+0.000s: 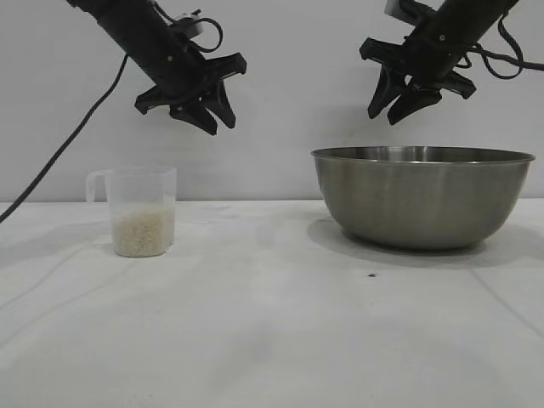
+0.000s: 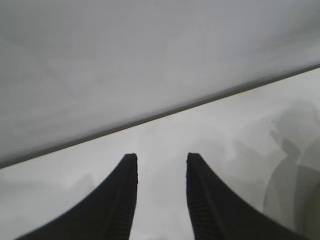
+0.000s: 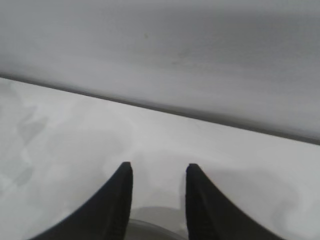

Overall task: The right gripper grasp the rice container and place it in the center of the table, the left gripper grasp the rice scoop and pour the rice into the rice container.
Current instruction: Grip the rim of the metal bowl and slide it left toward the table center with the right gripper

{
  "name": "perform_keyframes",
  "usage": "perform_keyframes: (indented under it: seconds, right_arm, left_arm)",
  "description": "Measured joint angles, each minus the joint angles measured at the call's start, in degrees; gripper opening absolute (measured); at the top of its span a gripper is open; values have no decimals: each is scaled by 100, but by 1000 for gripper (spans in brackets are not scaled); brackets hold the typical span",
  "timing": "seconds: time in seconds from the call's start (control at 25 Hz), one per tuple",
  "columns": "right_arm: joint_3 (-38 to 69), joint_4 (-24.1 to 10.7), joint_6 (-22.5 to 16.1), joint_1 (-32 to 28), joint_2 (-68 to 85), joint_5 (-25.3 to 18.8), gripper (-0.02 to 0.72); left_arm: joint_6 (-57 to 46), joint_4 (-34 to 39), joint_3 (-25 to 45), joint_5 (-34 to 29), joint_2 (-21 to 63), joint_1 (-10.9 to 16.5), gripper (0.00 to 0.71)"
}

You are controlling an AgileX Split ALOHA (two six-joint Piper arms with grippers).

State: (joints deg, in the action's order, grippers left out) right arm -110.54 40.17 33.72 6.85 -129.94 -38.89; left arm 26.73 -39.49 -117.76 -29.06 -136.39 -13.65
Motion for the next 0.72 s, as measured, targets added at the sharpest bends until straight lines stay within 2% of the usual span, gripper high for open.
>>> perform_keyframes:
  seconds: [0.4, 0.52, 0.72]
  right_arm:
    - [0, 22, 13, -10, 0, -101, 257]
    - [0, -25, 13, -150, 11, -441, 257]
    - [0, -540, 13, -613, 349, -1144, 257]
  left_arm:
    - [-3, 0, 0, -85, 0, 13, 195]
    - [-3, 0, 0, -174, 0, 13, 195]
    - [-3, 39, 0, -262, 167, 49, 195]
